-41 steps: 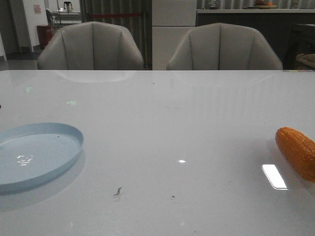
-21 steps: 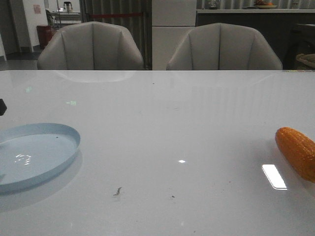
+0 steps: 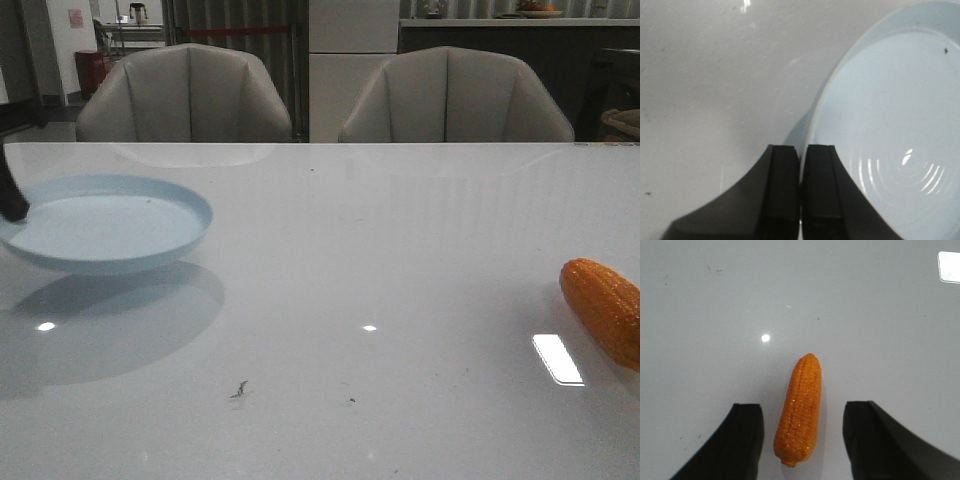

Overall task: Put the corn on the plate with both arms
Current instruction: 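Grip the plate rim with the left gripper and lift it, then set the plate down at table center and open the left gripper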

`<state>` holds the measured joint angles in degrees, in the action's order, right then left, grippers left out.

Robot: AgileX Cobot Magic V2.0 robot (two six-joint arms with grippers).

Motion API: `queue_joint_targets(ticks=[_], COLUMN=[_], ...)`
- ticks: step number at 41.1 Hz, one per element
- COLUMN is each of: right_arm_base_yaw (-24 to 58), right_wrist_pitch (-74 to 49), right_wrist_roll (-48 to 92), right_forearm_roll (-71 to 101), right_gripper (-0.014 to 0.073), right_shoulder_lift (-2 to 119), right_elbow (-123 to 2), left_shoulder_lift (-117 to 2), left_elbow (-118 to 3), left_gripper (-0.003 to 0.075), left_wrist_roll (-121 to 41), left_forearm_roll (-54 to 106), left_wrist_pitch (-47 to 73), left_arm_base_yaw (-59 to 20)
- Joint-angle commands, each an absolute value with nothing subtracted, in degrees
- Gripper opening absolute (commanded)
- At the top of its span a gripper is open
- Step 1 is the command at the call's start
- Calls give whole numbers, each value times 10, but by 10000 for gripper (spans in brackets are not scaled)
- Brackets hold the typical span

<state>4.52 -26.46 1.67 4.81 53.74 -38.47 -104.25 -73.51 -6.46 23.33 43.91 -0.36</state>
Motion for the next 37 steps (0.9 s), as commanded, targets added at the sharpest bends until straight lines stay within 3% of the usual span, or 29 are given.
queue_joint_targets(ticks=[1, 22, 37], right_arm_base_yaw=[43, 43, 43], right_wrist_pitch=[-226, -225, -226], right_wrist_roll=[20, 20, 20], right_forearm_roll=[50, 50, 50], right_gripper=[466, 466, 466], right_shoulder_lift=[534, 534, 534], right_elbow=[-406, -406, -406], left_shoulder_lift=[-1009, -1032, -1098], left_elbow=[-779, -801, -801], left_gripper=[94, 94, 113], left_wrist_roll=[-62, -62, -62], left_forearm_roll=[276, 311, 307], left_wrist_pitch=[450, 402, 421], left_arm_base_yaw=[-32, -219, -252])
